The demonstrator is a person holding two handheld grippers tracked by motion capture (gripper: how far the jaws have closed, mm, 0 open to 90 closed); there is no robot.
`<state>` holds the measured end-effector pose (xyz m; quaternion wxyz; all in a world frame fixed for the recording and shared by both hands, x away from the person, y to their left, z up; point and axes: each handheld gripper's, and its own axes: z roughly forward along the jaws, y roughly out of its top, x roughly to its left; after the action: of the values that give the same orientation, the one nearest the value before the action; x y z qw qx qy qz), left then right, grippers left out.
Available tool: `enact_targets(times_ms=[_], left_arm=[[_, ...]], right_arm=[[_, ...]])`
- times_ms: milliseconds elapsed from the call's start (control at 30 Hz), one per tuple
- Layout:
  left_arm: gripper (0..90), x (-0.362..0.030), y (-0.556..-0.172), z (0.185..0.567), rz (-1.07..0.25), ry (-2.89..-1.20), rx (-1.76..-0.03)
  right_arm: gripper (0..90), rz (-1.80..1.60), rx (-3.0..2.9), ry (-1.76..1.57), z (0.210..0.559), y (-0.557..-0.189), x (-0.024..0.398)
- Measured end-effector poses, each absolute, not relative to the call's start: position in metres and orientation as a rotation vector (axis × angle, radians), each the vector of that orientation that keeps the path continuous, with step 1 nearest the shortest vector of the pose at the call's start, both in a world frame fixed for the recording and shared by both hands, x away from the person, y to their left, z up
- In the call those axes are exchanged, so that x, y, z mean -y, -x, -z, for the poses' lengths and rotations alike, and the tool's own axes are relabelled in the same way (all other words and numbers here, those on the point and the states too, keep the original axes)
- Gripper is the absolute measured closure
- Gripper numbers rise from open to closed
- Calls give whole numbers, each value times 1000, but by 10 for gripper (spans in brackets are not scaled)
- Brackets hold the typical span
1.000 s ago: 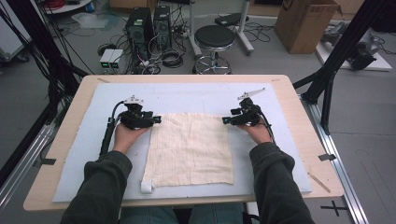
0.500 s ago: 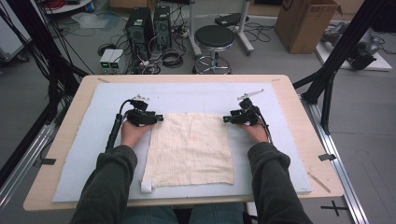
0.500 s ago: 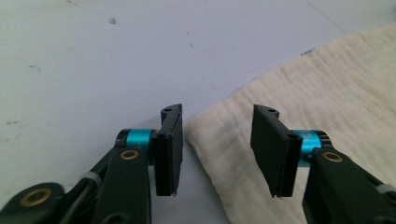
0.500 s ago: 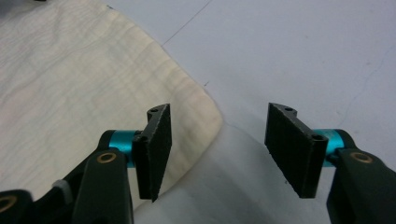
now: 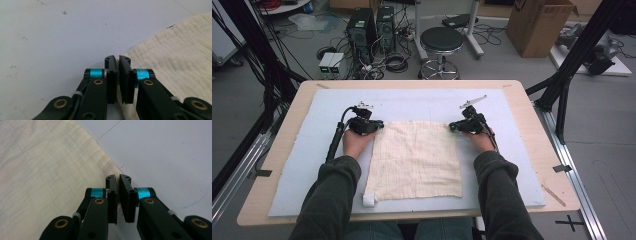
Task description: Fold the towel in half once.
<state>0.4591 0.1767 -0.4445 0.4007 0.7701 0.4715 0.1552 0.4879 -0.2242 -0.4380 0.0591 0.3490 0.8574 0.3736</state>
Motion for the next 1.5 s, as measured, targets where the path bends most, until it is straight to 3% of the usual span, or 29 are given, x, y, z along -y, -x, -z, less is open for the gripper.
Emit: enact_targets(times_ms=[700, 1500], left_arm=[[861, -191, -445, 413, -384, -1854, -1112], [861, -202, -393, 391, -372, -1844, -965]], right_arm=[[855, -1296, -2505, -1008, 405, -477, 232], [854, -1459, -2505, -894, 378, -431, 239]])
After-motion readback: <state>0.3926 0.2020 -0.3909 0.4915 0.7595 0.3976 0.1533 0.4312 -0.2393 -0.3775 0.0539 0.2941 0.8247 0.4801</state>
